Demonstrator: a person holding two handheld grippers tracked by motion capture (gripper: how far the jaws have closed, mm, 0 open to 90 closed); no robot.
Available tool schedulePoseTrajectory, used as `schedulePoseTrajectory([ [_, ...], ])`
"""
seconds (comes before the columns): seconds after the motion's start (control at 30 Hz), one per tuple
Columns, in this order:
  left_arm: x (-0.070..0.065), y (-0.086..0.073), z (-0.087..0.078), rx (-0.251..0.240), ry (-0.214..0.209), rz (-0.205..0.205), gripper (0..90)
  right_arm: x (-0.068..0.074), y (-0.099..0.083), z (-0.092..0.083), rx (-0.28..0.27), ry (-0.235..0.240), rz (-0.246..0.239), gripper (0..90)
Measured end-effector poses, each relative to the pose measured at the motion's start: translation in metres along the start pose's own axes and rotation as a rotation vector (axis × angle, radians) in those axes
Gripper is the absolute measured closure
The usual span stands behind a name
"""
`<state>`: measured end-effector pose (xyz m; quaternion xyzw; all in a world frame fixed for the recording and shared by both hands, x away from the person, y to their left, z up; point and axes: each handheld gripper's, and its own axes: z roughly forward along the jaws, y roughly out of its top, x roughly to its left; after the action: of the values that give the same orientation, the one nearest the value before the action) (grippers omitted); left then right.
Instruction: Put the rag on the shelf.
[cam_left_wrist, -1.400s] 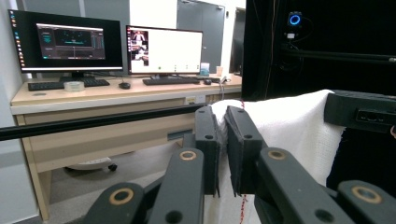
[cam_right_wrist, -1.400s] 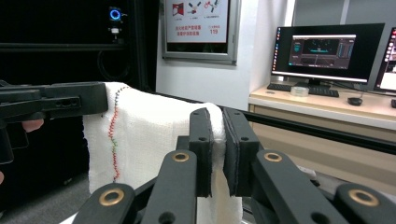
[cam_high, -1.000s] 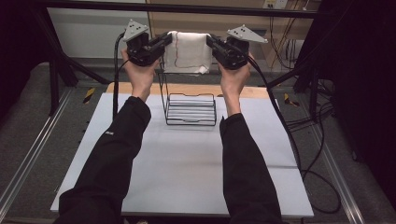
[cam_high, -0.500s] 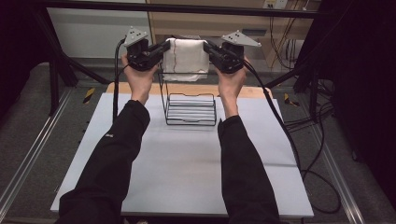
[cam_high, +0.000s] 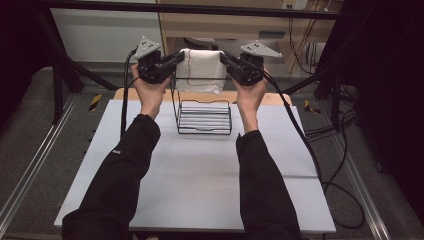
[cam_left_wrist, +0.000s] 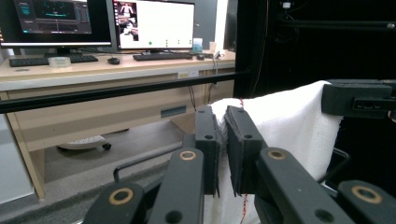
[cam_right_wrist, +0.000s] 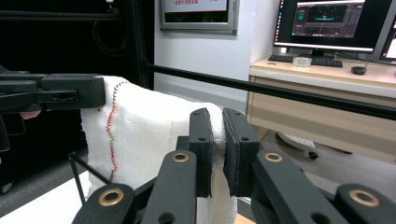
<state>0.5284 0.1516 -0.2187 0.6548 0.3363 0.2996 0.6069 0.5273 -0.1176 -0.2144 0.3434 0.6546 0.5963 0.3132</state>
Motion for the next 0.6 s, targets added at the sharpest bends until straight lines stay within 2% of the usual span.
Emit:
schedulePoseTrajectory([
  [0.27, -0.004, -0.005, -0.005, 0.017, -0.001, 0.001, 83.3, 0.002, -0.005, -0.008, 0.014, 0.018, -0.015, 82.6],
  [0.43, -0.005, -0.012, -0.011, -0.007, -0.008, -0.013, 83.3, 0.006, -0.007, -0.012, 0.001, 0.028, -0.019, 82.5],
  [0.6, -0.007, -0.011, -0.016, -0.018, -0.018, -0.004, 83.2, 0.008, -0.008, -0.016, -0.003, 0.034, -0.029, 82.4],
])
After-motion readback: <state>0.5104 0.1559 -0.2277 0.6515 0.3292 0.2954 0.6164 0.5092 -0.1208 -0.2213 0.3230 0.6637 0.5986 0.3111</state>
